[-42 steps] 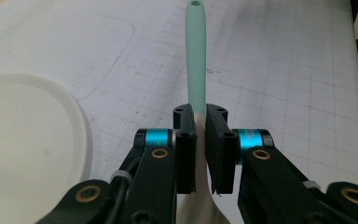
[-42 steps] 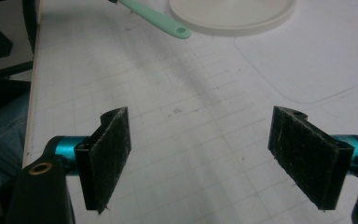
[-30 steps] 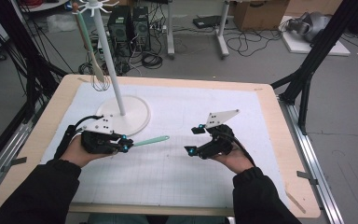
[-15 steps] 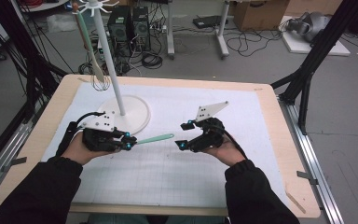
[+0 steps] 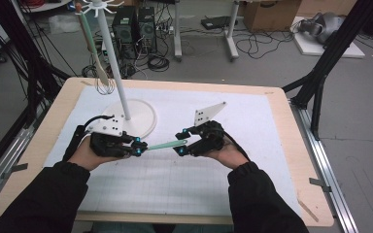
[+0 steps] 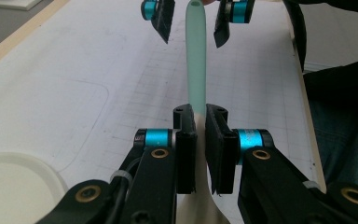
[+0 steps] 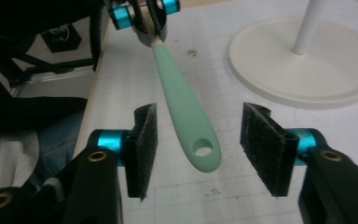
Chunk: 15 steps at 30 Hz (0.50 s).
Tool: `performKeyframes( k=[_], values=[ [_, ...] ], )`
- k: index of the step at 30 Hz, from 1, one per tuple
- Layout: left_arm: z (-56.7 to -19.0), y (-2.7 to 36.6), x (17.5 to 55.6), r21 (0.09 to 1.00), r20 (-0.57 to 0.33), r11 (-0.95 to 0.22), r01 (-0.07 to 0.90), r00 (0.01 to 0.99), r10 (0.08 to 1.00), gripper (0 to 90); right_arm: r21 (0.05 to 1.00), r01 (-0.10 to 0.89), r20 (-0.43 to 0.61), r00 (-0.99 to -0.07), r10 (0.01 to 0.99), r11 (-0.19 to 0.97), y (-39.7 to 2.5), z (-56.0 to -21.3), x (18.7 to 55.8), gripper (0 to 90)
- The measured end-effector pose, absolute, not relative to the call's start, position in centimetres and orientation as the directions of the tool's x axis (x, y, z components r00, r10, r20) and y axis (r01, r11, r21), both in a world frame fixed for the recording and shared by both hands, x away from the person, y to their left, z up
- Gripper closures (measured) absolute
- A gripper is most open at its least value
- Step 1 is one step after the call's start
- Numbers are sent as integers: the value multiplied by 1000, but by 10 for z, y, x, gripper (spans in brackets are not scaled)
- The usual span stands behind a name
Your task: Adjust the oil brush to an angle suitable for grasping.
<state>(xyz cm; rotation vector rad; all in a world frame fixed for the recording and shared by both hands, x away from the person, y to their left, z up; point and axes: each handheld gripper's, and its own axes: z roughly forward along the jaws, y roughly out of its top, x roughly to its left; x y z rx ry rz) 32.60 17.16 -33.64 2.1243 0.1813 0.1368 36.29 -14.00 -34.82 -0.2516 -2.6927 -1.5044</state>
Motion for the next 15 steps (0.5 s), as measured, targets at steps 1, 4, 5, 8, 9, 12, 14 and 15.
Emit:
performKeyframes(
  k=[1, 4, 5, 8, 9, 12, 14, 15],
  values=[
    [-336, 171, 326, 848, 26, -525, 75, 983, 182, 825, 843, 158, 116, -987, 112, 514, -140, -348, 363, 482],
    [-336, 170, 325, 850, 25, -522, 71, 984, 175, 824, 846, 153, 121, -988, 95, 511, -139, -347, 362, 521],
    [-336, 169, 325, 850, 25, -521, 69, 985, 170, 824, 848, 146, 118, -989, 87, 510, -138, -347, 362, 538],
    [-336, 168, 325, 851, 22, -520, 69, 986, 167, 824, 847, 142, 126, -990, 67, 511, -138, -347, 361, 594],
    [-336, 167, 325, 851, 24, -520, 67, 986, 165, 824, 849, 138, 127, -990, 57, 510, -137, -347, 361, 608],
    [-336, 167, 325, 852, 21, -519, 66, 987, 161, 825, 852, 130, 128, -991, 38, 507, -137, -346, 361, 650],
    [-336, 168, 325, 851, 22, -520, 66, 987, 161, 824, 852, 128, 131, -991, 30, 507, -137, -346, 360, 667],
    [-336, 167, 325, 852, 19, -519, 68, 987, 161, 824, 853, 126, 132, -991, 24, 506, -137, -346, 360, 681]
  ],
)
